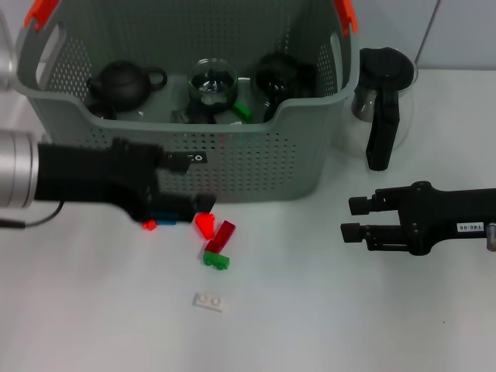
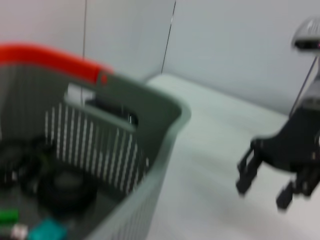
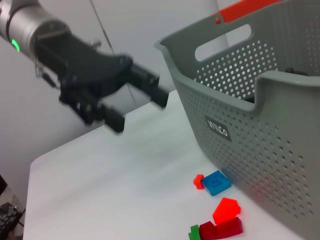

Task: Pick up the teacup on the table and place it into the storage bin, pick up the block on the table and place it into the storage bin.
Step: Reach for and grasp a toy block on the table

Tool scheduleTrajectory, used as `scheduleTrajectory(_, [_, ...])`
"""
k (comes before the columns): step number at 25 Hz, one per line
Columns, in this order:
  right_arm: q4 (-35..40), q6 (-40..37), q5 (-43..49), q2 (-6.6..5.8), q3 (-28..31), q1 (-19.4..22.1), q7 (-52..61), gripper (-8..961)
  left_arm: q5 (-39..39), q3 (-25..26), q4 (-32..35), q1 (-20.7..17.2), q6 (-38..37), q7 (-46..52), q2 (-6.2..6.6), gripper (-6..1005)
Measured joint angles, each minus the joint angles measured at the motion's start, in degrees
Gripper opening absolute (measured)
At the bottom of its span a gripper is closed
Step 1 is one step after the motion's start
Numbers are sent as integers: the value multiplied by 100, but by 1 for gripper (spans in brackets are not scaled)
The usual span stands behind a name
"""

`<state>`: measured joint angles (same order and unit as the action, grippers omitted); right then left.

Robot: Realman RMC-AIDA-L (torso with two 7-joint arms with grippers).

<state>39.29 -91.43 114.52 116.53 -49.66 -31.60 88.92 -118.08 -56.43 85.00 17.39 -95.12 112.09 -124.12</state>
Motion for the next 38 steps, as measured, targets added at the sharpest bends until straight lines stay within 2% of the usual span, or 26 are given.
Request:
scheduleTrajectory(6, [0, -1, 0, 1, 0, -12, 75, 583, -742, 4, -216, -49, -26, -12, 6, 755])
scheduleTrajectory(11, [0, 9, 0, 2, 0, 4, 91, 583, -1129, -203, -494, 4, 201, -41, -15, 755])
scheduleTrajectory(26, [-66, 63, 9, 0, 0, 40, 50, 583, -1613, -1653, -1237, 58, 2365, -277, -24, 754])
scheduleTrajectory(38, [-72, 101, 9, -7, -16, 28, 68, 583, -1855, -1770, -1319, 40, 2759, -227, -24, 750])
